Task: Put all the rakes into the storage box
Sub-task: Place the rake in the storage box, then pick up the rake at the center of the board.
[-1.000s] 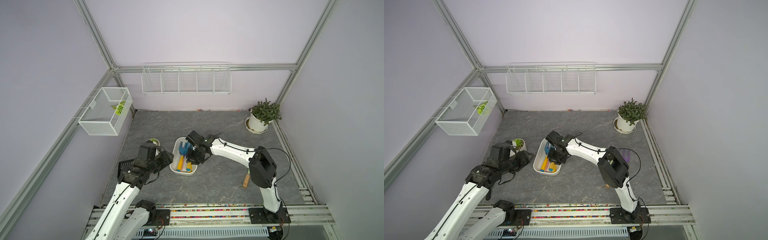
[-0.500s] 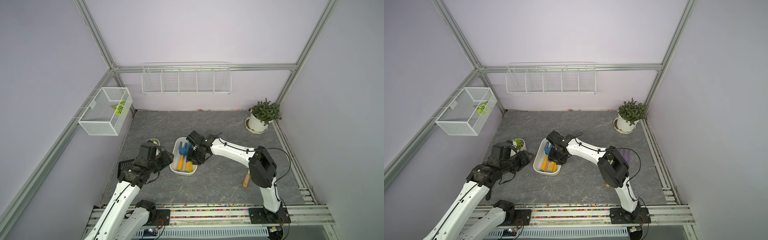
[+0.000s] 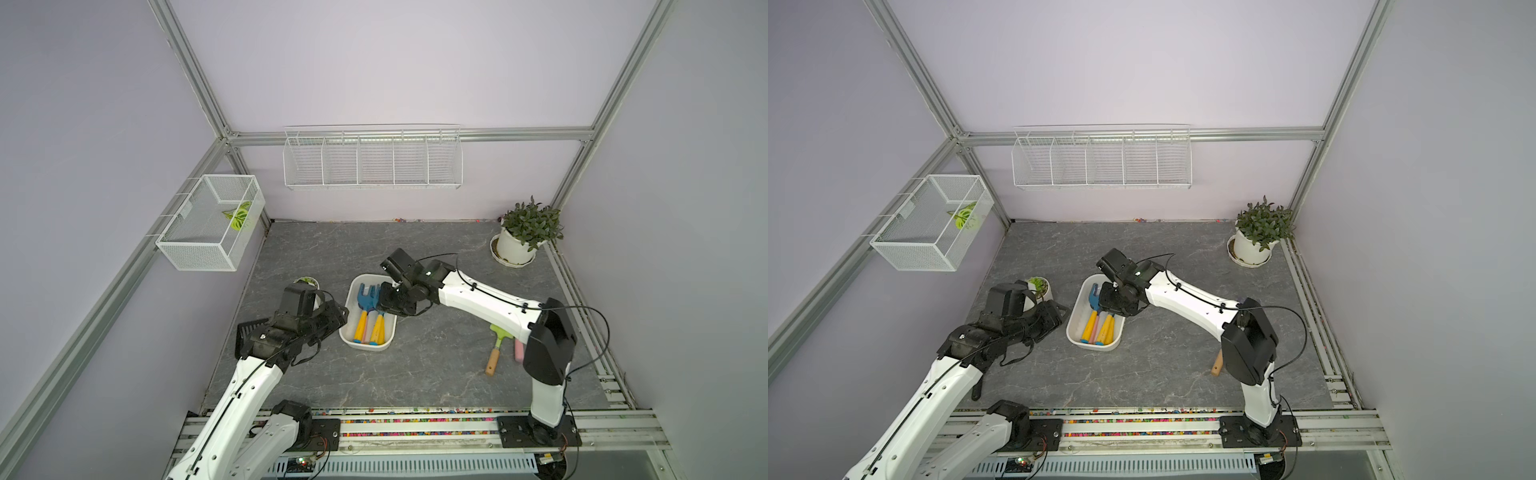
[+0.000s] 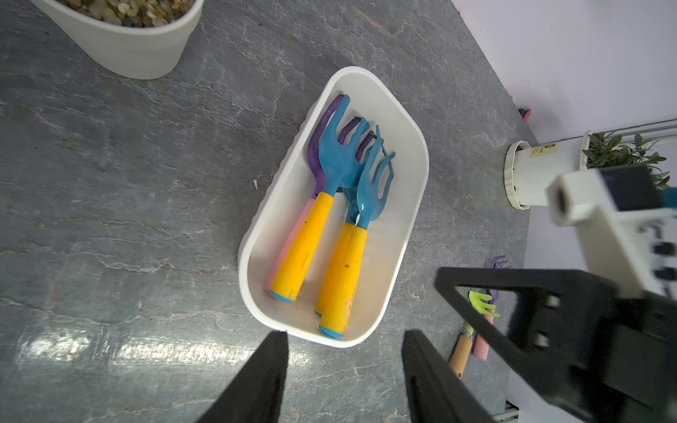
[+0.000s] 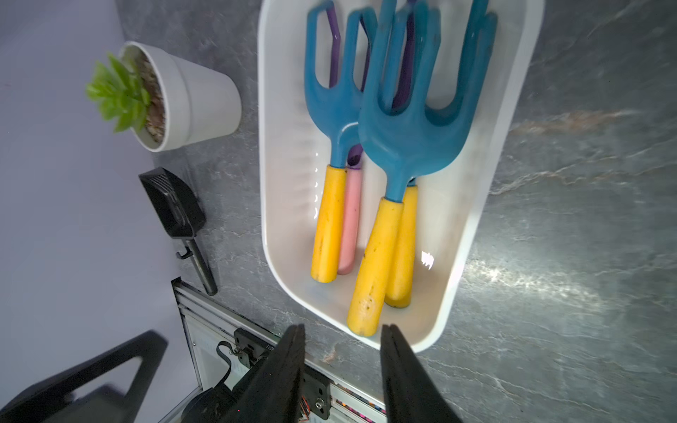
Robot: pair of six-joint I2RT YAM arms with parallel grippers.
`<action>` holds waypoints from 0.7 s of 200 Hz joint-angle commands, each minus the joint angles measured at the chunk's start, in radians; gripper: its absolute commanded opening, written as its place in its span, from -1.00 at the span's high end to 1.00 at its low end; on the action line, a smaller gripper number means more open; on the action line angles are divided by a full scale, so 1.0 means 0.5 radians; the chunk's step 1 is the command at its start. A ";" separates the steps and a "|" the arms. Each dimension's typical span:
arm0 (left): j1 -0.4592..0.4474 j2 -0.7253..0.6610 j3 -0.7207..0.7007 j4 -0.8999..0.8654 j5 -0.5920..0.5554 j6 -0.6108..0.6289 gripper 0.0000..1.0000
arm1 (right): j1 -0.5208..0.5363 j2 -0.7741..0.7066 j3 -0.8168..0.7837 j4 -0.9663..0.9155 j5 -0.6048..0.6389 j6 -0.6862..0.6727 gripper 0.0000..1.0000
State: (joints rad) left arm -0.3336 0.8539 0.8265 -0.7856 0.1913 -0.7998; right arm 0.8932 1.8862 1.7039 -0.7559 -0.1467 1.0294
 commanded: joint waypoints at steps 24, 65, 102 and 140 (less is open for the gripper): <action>0.011 0.045 0.097 0.031 0.010 0.073 -0.11 | -0.194 -0.405 -0.368 -0.049 0.183 -0.163 0.20; 0.009 0.107 0.154 0.076 0.064 0.110 -0.09 | -0.477 -0.789 -0.794 -0.052 0.150 -0.199 0.19; -0.053 0.187 0.162 0.137 0.125 0.100 -0.06 | -0.830 -1.143 -1.125 -0.116 0.093 -0.262 0.19; -0.230 0.295 0.154 0.235 0.068 0.052 -0.05 | -1.138 -1.345 -1.292 -0.318 0.057 -0.401 0.19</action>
State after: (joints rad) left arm -0.4034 0.9707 0.8848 -0.7177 0.2329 -0.7670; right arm 0.3920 1.2606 1.1103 -0.8249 -0.1009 0.8940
